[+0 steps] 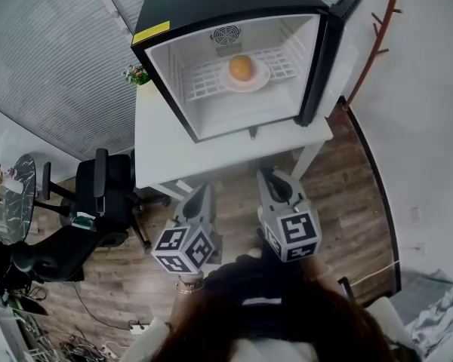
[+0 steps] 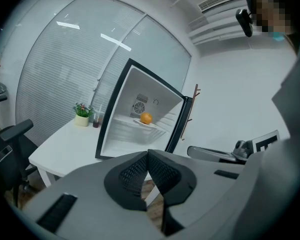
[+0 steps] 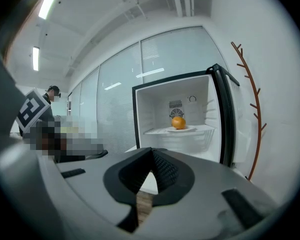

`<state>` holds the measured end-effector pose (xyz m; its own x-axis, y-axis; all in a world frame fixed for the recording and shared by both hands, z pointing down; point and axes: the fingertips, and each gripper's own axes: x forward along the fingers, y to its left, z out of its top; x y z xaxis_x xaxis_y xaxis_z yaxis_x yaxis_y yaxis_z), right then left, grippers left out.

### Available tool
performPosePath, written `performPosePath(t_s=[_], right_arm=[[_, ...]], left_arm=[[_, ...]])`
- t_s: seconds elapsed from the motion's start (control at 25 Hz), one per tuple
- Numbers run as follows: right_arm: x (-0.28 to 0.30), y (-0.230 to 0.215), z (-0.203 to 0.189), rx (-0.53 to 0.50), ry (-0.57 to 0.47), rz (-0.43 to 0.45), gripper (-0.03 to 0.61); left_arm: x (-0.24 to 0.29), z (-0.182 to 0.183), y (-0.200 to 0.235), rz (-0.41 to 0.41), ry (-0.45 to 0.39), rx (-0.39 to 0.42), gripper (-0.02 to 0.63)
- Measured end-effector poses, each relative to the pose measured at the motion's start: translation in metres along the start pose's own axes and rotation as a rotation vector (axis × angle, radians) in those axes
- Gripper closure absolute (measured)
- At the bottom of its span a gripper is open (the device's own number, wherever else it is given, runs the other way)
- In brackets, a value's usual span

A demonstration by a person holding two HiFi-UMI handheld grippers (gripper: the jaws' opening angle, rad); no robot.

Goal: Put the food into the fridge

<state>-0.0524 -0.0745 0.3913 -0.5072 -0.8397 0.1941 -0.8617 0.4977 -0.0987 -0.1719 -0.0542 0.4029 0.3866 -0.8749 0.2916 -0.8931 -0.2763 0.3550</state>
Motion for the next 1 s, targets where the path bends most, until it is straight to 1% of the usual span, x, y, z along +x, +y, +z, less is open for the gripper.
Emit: performPosePath(t_s=[0.44, 0.6, 0.76, 1.0], right_arm=[[-0.025, 0.028, -0.006, -0.021, -0.009, 0.008, 0.584], [-0.033, 0.036, -0.005, -0.023, -0.026, 0.020, 0.584], [-0.039, 0.040, -0.009, -0.042, -0.027, 0.025, 0.586], [-0.050, 0.044, -0.010, -0.043, -0.035, 0.015, 0.586]], left_arm=[[-0.035, -0.011, -0.003, -0.002, -0.014, 0.004, 0.620], [-0.043, -0.018, -0.007, -0.020, -0.002, -0.001, 0.620], [-0.051, -0.025, -0.010, -0.029, 0.001, 0.001, 0.620], [-0.060, -0.031, -0.011, -0.026, -0.007, -0.009, 0.620]])
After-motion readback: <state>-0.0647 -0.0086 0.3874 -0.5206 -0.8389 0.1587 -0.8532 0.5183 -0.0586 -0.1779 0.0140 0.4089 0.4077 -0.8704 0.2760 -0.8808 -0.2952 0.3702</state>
